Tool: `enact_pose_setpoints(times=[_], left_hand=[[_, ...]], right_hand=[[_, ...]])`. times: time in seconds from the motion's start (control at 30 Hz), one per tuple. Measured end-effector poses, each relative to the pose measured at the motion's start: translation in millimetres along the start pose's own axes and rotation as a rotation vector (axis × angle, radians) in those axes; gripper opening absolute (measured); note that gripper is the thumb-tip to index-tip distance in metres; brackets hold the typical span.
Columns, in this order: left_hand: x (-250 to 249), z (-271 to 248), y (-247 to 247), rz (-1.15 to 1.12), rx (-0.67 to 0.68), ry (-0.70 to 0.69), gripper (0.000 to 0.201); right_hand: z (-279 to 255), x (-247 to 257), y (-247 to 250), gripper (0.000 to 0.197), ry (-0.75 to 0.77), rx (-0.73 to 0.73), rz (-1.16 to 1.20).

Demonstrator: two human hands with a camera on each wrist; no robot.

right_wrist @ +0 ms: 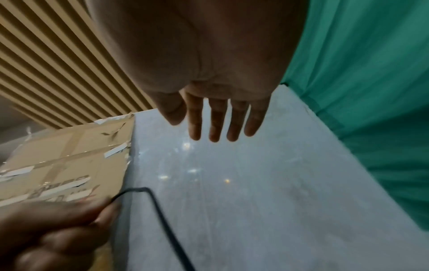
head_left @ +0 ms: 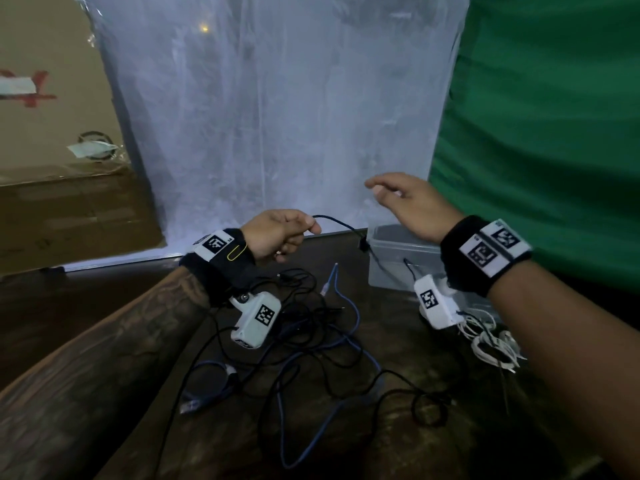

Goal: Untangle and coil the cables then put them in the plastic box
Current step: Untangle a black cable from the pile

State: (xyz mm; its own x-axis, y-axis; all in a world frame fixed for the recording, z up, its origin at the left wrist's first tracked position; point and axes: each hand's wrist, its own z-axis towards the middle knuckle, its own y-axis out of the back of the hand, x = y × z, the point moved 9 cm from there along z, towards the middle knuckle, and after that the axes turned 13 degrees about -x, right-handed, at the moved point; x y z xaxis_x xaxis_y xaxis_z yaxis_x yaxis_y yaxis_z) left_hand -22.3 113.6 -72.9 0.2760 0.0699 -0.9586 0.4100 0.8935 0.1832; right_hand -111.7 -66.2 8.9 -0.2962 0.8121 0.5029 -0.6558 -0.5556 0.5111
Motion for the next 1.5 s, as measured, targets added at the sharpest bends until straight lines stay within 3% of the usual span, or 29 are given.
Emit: enact_pose_setpoints(times=[0.17, 0.23, 0.3, 0.37, 0.4, 0.57, 0.7, 0.8, 0.93, 1.0, 1.17, 1.3, 1.4, 1.5], left_hand=[[4.5, -1.6, -12.1, -0.143, -0.028, 0.059, 0.028], [19.7, -6.1, -19.7, -0.212, 0.038, 0.185, 0.033], [29.5, -20.9, -39.1, -0.367, 0.227, 0.308, 0.029], [25.8, -32.0, -55.0, -0.566, 0.375, 0.310, 0.019], [22.8, -32.0, -58.3, -0.659, 0.387, 0.280, 0.017], [48.3, -3.4, -50.6, -0.859, 0.112, 0.190, 0.024], [91.1, 12.3, -42.9, -0.875, -0.091, 0.199, 0.022], [108.2, 18.3, -39.7, -0.788, -0.163, 0.156, 0.020], [119.9, 23.3, -40.4, -0.482, -0.204, 0.068, 0.022], [118.6, 22.1, -49.2, -0.367, -0.138, 0.049, 0.021], [116.5, 6.8, -86.0, -0.470, 0.094, 0.199, 0.027], [116.7, -1.0, -102.9, -0.474, 0.210, 0.255, 0.026], [115.0, -5.0, -106.4, -0.484, 0.235, 0.245, 0.022], [115.7, -11.4, -109.9, -0.579, 0.307, 0.277, 0.023]], right_hand=[[-39.7, 2.8, -71.6, 0.028, -0.161, 0.336, 0.328], [-42.8, -8.0, -77.8, 0.026, -0.244, 0.295, 0.460], [-39.6, -19.2, -73.4, 0.026, -0.241, 0.166, 0.405], [-41.8, -28.8, -77.5, 0.024, -0.230, 0.094, 0.359], [-45.8, -35.0, -85.5, 0.022, -0.258, 0.096, 0.364], [-85.4, -66.2, -141.9, 0.022, -0.415, 0.336, 0.306], [-108.8, -67.0, -160.9, 0.023, -0.405, 0.498, 0.213], [-117.6, -68.8, -166.7, 0.024, -0.392, 0.550, 0.231], [-108.5, -59.6, -150.3, 0.019, -0.317, 0.480, 0.279], [-98.2, -59.3, -135.2, 0.018, -0.312, 0.363, 0.315], [-87.3, -67.7, -115.6, 0.021, -0.272, 0.147, 0.473], [-87.2, -87.8, -110.1, 0.025, -0.249, 0.045, 0.426], [-87.4, -106.1, -109.0, 0.017, -0.311, -0.012, 0.495], [-95.1, -123.6, -116.7, 0.011, -0.474, 0.016, 0.629]])
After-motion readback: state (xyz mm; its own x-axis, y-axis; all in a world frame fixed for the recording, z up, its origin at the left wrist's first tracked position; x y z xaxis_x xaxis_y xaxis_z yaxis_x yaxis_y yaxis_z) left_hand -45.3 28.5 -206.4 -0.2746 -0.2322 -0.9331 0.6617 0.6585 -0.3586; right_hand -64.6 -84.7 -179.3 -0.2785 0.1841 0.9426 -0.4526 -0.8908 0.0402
